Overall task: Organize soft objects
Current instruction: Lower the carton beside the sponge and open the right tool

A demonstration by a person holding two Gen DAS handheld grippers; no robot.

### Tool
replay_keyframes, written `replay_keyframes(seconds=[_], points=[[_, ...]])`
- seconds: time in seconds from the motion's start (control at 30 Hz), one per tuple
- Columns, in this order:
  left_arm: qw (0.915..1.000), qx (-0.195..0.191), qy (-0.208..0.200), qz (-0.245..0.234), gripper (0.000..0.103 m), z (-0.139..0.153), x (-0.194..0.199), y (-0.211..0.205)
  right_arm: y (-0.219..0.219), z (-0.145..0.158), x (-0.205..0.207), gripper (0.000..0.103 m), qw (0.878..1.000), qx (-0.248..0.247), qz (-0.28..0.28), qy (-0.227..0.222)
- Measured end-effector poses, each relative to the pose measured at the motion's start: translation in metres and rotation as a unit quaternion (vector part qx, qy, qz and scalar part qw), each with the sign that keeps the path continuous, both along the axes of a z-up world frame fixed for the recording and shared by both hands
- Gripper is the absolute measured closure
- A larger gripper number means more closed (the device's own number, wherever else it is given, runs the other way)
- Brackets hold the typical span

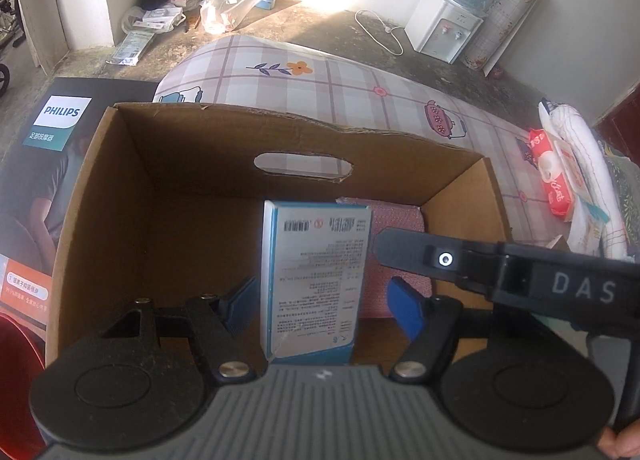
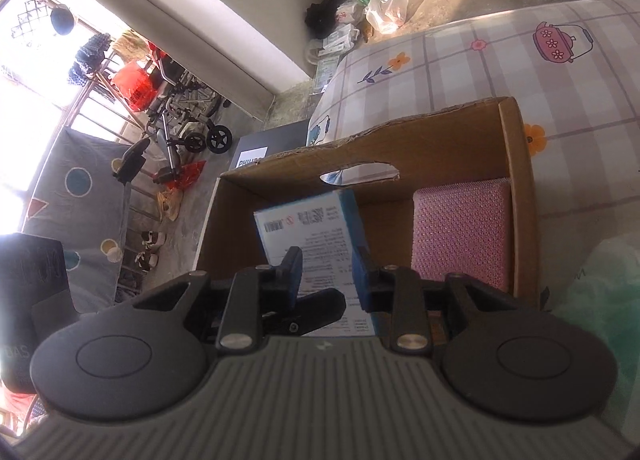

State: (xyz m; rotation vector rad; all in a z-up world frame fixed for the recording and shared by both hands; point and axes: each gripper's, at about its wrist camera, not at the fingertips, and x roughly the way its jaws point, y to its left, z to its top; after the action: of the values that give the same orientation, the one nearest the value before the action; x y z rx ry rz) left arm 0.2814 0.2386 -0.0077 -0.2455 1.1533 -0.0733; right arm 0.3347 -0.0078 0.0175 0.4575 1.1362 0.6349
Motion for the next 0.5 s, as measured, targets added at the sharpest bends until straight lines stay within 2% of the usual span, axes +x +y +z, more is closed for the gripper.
replay_keyframes(seconds=[0.13, 0.27, 0.43, 0.5], points=[[0.9996, 0.002, 0.027, 0.010, 0.031, -0.021, 0.012, 0.003, -0.002, -0.003, 0.008, 0.074, 1.000, -0.017, 0.003, -0.023], [0.9994, 0.005, 0.029, 0.019, 0.031, -0.025, 0.015, 0.002, -0.011, 0.004, 0.007, 0.074, 0.999, -0.016, 0.008, -0.040], [0.9998, 0.016, -0.001, 0.015, 0.031, -0.005, 0.010, -0.005, -0.036, 0.015, 0.004, 0.074, 0.999, 0.015, 0.005, -0.046], [0.9996, 0.018, -0.017, 0.011, 0.029, 0.007, 0.005, -0.011, -0.049, 0.022, -0.002, 0.069, 0.998, 0.033, 0.001, -0.051]])
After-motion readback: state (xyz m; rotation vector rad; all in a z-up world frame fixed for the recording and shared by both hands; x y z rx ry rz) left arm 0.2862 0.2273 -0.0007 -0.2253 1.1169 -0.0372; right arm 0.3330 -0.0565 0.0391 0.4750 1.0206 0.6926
